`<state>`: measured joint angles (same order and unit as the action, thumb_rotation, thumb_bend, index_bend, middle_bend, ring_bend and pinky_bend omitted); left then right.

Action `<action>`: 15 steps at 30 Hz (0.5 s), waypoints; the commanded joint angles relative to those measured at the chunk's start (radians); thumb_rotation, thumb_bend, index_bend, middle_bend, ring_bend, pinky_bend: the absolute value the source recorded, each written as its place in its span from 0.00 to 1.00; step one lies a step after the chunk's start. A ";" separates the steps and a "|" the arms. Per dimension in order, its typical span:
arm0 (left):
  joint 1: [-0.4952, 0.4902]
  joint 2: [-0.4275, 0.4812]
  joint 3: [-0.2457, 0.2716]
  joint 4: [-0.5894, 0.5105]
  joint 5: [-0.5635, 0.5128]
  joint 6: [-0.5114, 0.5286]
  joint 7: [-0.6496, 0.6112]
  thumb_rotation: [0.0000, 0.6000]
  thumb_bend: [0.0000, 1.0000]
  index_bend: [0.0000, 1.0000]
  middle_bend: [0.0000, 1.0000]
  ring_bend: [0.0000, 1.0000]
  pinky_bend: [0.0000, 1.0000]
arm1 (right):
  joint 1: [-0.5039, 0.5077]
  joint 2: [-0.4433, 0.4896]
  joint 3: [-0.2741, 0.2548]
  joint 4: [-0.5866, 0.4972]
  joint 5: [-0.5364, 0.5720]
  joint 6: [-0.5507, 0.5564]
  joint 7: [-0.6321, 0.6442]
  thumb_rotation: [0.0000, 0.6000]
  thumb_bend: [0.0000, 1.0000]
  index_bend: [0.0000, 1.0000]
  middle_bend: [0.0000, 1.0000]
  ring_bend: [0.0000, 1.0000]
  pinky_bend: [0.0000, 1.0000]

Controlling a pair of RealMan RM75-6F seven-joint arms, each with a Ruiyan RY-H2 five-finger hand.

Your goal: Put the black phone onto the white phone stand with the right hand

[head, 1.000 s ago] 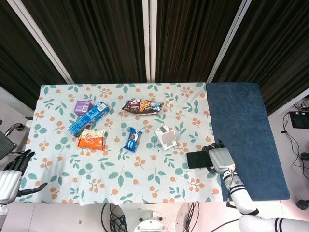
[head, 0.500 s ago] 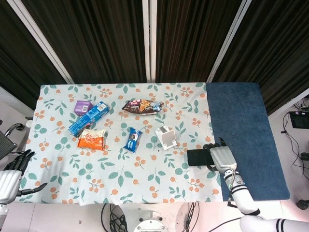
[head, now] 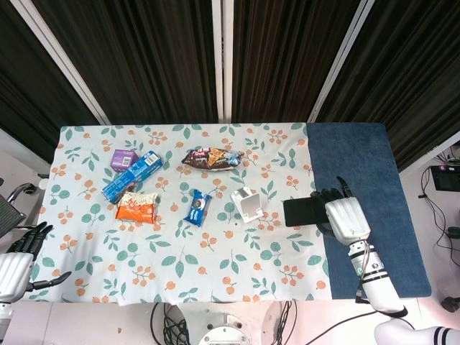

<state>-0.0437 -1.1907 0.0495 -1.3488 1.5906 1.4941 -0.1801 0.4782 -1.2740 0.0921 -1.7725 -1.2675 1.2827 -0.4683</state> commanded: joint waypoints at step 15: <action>0.001 -0.007 0.002 -0.008 -0.009 -0.009 0.019 0.48 0.07 0.03 0.02 0.10 0.26 | 0.185 0.055 0.036 0.274 -0.517 0.023 -0.290 1.00 0.29 0.63 0.38 0.42 0.00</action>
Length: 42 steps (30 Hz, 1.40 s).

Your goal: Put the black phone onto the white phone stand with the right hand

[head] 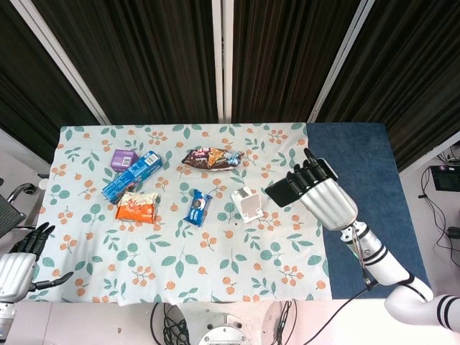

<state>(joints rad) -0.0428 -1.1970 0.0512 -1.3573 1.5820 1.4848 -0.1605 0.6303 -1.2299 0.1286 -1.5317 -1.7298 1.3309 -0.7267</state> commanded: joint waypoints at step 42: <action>-0.005 -0.007 -0.013 0.014 -0.031 -0.021 -0.004 0.48 0.07 0.03 0.02 0.10 0.26 | 0.426 -0.044 -0.169 0.519 -0.526 -0.113 0.252 1.00 0.28 0.55 0.20 0.26 0.00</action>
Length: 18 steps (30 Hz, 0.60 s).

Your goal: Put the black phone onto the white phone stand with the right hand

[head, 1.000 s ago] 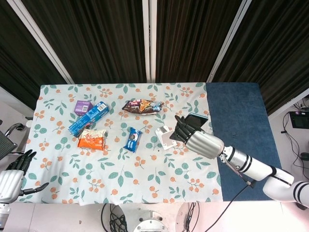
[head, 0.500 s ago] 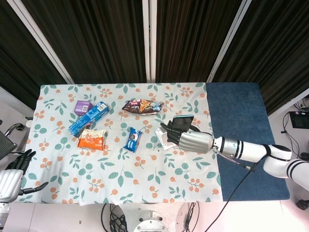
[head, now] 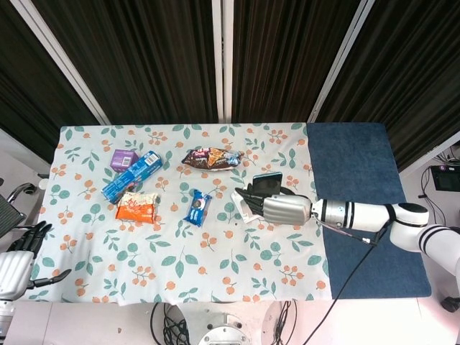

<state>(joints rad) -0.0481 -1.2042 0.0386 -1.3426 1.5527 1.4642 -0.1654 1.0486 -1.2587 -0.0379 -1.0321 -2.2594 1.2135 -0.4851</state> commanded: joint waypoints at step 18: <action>-0.006 -0.011 -0.013 0.016 -0.022 -0.017 -0.002 0.50 0.07 0.03 0.02 0.10 0.26 | 0.082 -0.173 -0.046 0.231 0.019 0.035 0.119 1.00 0.28 0.53 0.19 0.20 0.00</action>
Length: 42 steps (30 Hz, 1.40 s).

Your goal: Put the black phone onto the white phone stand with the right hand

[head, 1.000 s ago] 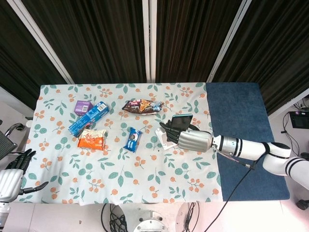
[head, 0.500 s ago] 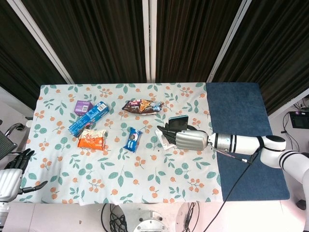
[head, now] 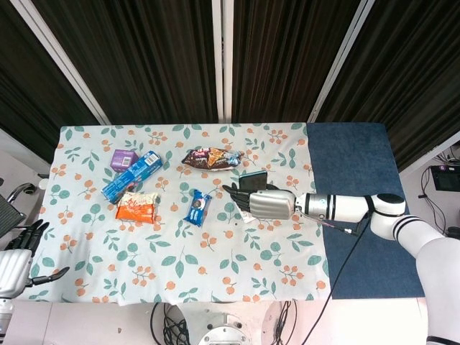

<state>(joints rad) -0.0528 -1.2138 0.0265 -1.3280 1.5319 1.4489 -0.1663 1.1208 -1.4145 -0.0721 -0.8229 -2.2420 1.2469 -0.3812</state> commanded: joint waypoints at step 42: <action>-0.016 -0.016 -0.016 0.008 -0.024 -0.022 0.012 0.50 0.07 0.03 0.02 0.10 0.26 | 0.021 -0.139 -0.151 0.237 0.058 0.100 0.115 1.00 0.29 0.53 0.16 0.12 0.00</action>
<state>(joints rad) -0.0689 -1.2302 0.0103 -1.3194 1.5083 1.4266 -0.1542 1.1421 -1.5525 -0.2215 -0.5871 -2.1849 1.3457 -0.2670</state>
